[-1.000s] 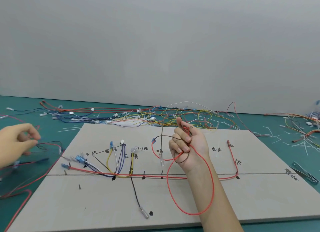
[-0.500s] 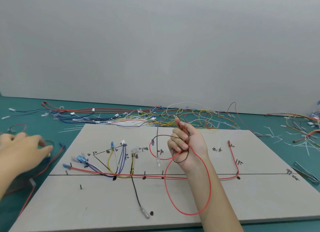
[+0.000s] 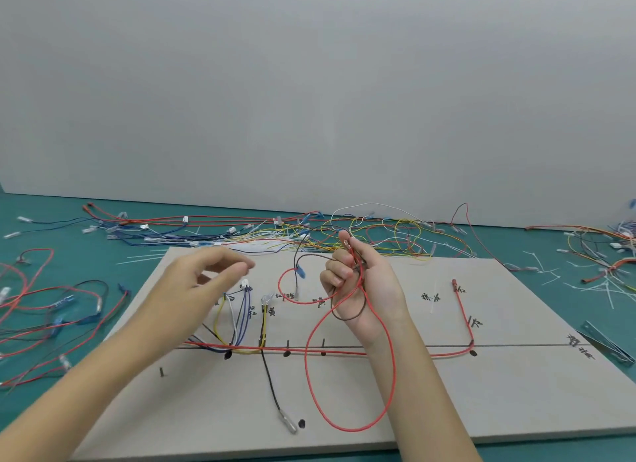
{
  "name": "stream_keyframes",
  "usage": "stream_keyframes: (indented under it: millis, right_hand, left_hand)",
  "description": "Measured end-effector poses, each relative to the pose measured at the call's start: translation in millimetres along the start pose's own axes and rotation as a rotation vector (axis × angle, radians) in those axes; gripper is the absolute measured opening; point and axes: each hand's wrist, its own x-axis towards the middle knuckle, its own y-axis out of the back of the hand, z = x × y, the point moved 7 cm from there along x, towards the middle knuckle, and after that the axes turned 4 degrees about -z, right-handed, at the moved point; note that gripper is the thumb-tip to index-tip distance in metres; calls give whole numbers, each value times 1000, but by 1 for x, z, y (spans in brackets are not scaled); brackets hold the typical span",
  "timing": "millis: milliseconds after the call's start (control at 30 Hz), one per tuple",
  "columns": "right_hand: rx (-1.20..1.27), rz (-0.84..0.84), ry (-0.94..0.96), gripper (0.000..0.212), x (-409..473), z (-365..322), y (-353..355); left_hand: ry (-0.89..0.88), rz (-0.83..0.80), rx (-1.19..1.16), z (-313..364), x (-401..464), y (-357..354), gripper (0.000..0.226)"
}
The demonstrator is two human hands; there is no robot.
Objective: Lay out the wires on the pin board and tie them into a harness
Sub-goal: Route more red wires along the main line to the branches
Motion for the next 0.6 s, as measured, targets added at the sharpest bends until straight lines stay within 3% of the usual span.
stream_keyframes:
  millis: [267, 433, 600]
  right_hand:
    - [-30, -134, -58, 16, -3, 9, -15]
    - [-41, -232, -66, 14, -7, 10, -22]
    - [-106, -327, -77, 14, -11, 14, -31]
  left_hand:
    - [-140, 17, -5, 27, 7, -43, 13]
    - [167, 77, -382, 2, 11, -43, 22]
    - [486, -117, -666, -19, -1, -57, 31]
